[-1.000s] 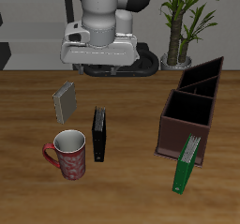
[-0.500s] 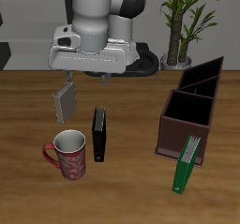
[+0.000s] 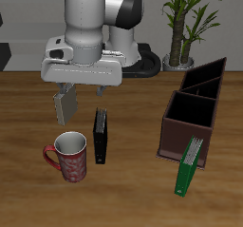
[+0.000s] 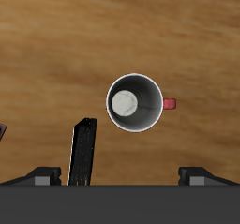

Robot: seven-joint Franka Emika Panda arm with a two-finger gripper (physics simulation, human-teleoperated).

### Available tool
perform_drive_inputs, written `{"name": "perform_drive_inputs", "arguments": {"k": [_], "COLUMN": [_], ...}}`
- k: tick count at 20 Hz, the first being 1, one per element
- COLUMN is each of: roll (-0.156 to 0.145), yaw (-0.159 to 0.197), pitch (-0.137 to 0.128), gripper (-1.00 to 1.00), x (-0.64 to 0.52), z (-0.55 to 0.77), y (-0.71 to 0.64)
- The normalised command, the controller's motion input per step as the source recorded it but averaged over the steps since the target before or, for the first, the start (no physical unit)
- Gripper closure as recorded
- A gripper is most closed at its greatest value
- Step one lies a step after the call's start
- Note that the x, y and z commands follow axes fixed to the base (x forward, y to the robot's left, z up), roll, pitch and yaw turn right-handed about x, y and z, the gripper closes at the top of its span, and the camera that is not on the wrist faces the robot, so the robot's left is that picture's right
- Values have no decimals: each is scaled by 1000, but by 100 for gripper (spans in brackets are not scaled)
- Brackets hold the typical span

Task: Place the red mug into the left desk caddy's right compartment

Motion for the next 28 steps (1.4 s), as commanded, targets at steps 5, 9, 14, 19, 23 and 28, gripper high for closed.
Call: {"name": "perform_drive_inputs", "arguments": {"k": [5, 9, 14, 19, 23, 28], "roll": [8, 20, -1, 8, -1, -8], "yaw": [-2, 10, -26, 29, -45, 6], "pitch": [-39, -22, 15, 12, 29, 2], "gripper": [-100, -100, -100, -100, -100, -100], "x": [171, 220, 127, 116, 99, 61], "z": [-48, -133, -257, -322, -336, -199], "y": [26, 64, 23, 39, 28, 35]}}
